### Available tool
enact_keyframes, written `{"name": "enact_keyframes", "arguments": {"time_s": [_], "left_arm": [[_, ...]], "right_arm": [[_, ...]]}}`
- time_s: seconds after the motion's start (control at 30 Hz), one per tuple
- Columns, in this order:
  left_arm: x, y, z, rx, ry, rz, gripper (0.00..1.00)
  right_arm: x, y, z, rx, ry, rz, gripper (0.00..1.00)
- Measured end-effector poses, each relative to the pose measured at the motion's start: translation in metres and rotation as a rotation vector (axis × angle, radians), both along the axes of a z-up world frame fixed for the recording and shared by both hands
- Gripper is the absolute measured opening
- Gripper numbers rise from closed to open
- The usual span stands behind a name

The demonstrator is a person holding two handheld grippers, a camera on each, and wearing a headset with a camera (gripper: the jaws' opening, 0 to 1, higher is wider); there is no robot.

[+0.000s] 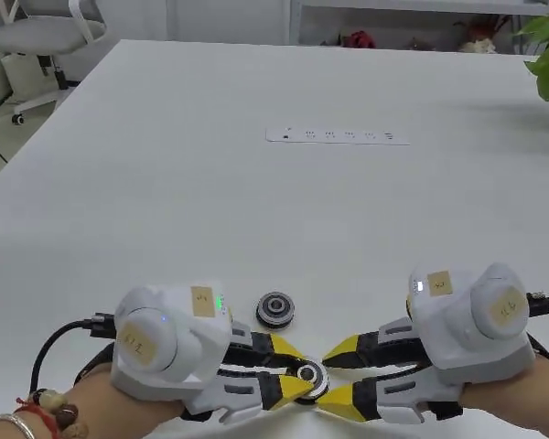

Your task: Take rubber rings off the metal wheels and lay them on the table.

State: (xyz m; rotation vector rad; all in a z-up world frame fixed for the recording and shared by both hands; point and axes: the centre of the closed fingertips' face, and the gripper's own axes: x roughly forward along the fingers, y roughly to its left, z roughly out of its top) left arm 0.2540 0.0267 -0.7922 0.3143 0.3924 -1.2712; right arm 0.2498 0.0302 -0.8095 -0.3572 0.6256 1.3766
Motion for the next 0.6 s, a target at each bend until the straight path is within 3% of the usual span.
{"name": "enact_keyframes", "arguments": {"time_s": [0.6], "left_arm": [[0.0005,0.0014,-0.0001,-0.033,-0.005,0.023,0.14]], "right_arm": [[-0.0001,-0.0047,-0.0035,-0.035,0.007,0.012,0.13]]}}
